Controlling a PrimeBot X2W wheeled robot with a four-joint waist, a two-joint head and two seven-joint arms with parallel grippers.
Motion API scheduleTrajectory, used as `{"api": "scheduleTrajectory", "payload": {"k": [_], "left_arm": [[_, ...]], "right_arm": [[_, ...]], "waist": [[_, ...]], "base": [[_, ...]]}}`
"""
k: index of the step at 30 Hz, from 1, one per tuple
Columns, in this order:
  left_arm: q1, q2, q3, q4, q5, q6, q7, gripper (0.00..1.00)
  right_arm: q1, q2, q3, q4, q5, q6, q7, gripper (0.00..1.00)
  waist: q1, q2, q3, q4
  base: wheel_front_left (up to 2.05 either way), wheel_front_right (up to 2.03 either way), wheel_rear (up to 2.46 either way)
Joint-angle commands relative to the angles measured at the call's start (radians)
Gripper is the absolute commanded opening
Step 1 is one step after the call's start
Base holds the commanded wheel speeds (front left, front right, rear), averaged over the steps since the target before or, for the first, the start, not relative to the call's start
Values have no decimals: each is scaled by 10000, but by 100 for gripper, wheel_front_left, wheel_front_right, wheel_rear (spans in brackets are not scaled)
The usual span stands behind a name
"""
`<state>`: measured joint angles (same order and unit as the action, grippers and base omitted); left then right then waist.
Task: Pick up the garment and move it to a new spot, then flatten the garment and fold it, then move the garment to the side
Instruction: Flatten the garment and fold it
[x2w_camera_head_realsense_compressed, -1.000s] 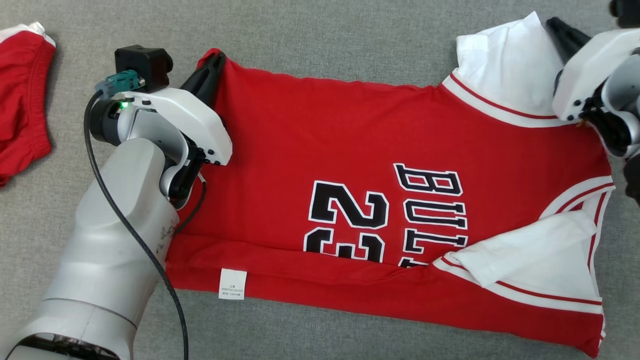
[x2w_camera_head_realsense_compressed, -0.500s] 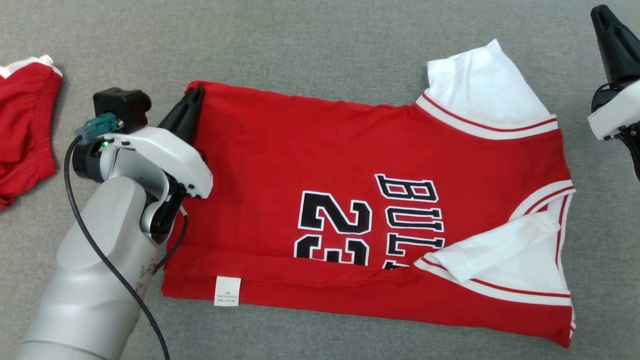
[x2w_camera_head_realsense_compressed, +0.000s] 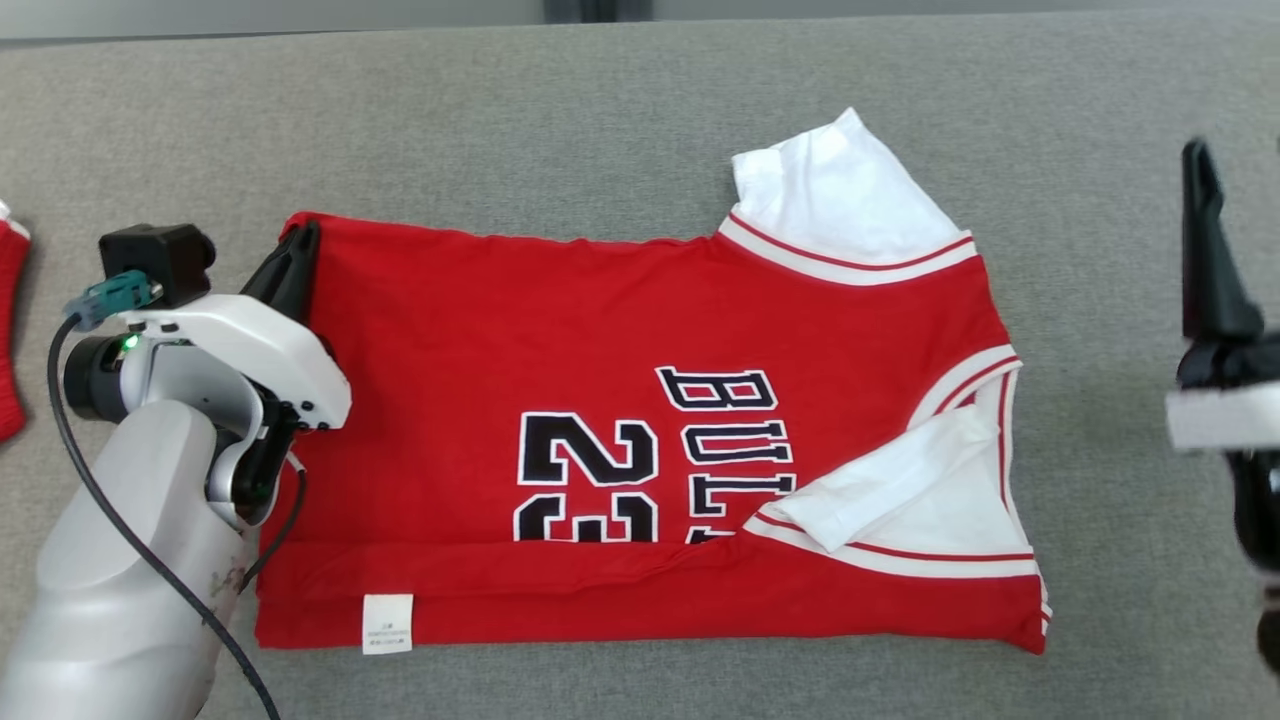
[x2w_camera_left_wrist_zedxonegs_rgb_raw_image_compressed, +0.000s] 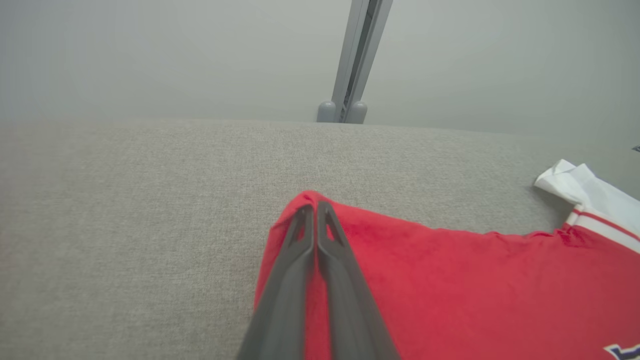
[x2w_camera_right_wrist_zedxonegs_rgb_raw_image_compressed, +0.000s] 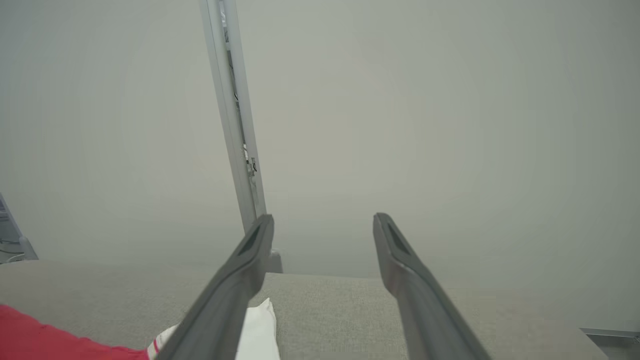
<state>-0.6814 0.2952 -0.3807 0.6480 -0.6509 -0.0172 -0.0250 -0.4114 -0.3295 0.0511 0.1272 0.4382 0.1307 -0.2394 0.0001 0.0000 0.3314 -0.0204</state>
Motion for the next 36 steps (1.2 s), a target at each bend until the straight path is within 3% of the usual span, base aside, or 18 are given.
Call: {"api": "scheduleTrajectory", "payload": {"k": [1,8,16,26,36], "left_arm": [[72,62,45,-37,-34,37,15,0],[377,309,142,-242,-124,230,119,0],[536,345,81,-518,-182,378,273,0],[319,226,-85,-671,-187,381,343,0],[-332,-181,-430,-912,-30,266,365,0]], "right_arm": [[197,108,-140,-234,-83,3,69,100],[2284,1686,-839,-2363,-1003,5,1228,100],[2765,2190,-953,-3076,-1143,5,1828,100],[1854,1957,-1320,-2723,-942,3,2090,100],[-643,1147,-1577,-757,-309,3,2627,100]], "waist": [[-1,0,-49,-111],[-1,0,-179,-386],[-1,0,-205,-420],[-1,0,-50,-147],[-1,0,661,623]], "base": [[0,0,0],[0,0,0],[0,0,0],[0,0,0],[0,0,0]]}}
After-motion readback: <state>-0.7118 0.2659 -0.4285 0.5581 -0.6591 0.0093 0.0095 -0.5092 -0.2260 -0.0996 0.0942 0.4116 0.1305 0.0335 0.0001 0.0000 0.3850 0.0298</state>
